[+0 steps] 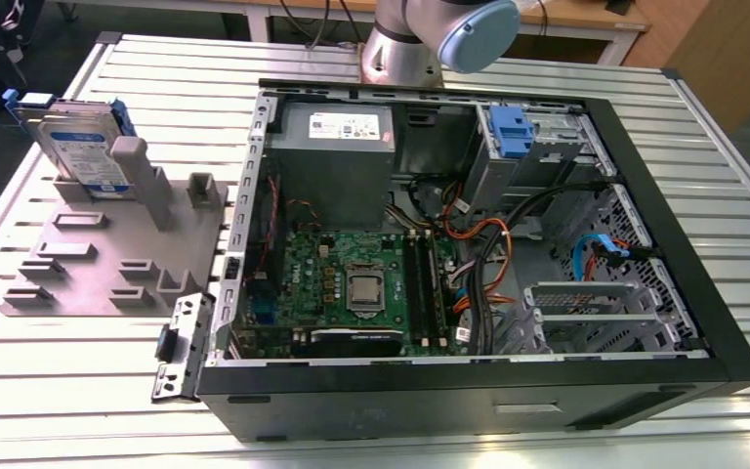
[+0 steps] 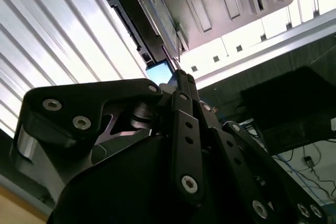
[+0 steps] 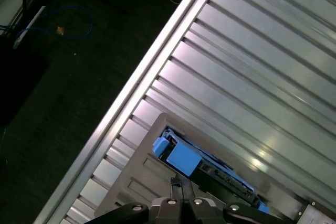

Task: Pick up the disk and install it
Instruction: 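Pick up the disk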

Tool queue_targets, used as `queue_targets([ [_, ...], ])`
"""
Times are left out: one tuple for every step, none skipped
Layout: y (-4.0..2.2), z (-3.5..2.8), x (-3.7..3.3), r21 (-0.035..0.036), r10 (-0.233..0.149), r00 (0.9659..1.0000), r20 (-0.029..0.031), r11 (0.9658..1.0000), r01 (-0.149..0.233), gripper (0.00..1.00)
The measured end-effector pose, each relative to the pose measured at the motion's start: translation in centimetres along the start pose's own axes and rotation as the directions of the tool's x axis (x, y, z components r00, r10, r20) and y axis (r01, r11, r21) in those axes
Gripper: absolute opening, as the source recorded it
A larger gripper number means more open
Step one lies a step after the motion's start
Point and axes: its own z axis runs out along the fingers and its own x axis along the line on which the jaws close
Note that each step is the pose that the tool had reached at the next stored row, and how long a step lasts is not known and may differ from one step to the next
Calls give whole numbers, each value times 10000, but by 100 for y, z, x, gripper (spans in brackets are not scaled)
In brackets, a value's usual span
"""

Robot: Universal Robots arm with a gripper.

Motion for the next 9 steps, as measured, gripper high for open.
queue_targets([
  [0, 0, 0, 0, -88, 10000, -4, 10000, 88, 11],
  [0, 0, 0, 0, -165, 9999, -8, 9999, 165, 11],
  [0, 0, 0, 0, -239, 9997, -10, 9997, 239, 11],
  [0, 0, 0, 0, -301, 9995, -13, 9995, 301, 11],
  [0, 0, 0, 0, -348, 9994, -15, 9994, 348, 11],
  [0, 0, 0, 0, -384, 9993, -17, 9993, 384, 11],
  [0, 0, 0, 0, -405, 9992, -18, 9992, 405, 11],
  [0, 0, 0, 0, -411, 9992, -19, 9992, 411, 11],
  [0, 0, 0, 0, -414, 9991, -19, 9991, 414, 11],
])
